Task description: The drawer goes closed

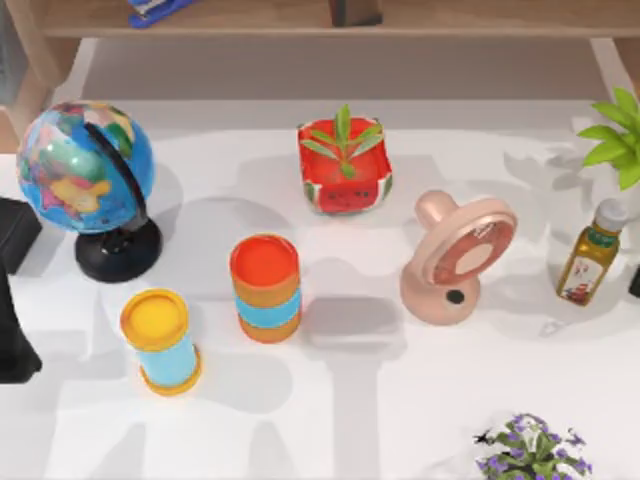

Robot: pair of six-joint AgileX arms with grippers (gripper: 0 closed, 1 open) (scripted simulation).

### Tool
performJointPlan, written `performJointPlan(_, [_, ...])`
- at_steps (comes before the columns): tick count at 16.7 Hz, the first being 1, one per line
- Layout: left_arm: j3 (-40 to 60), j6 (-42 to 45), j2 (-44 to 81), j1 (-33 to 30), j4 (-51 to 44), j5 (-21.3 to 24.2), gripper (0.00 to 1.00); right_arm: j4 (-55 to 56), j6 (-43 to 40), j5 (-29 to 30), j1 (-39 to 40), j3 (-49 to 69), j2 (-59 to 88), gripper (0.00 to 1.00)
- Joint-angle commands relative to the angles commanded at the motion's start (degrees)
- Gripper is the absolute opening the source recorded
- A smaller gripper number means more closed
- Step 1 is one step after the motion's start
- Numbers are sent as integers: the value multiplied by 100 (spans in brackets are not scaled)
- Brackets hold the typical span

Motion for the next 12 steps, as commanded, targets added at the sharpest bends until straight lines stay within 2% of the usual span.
performJointPlan(7, [0, 0, 0, 0, 0, 0, 100, -25, 5, 20, -5, 13, 17, 0])
performJointPlan(12, [0, 0, 0, 0, 0, 0, 100, -440, -1, 358, 346, 657, 273, 0])
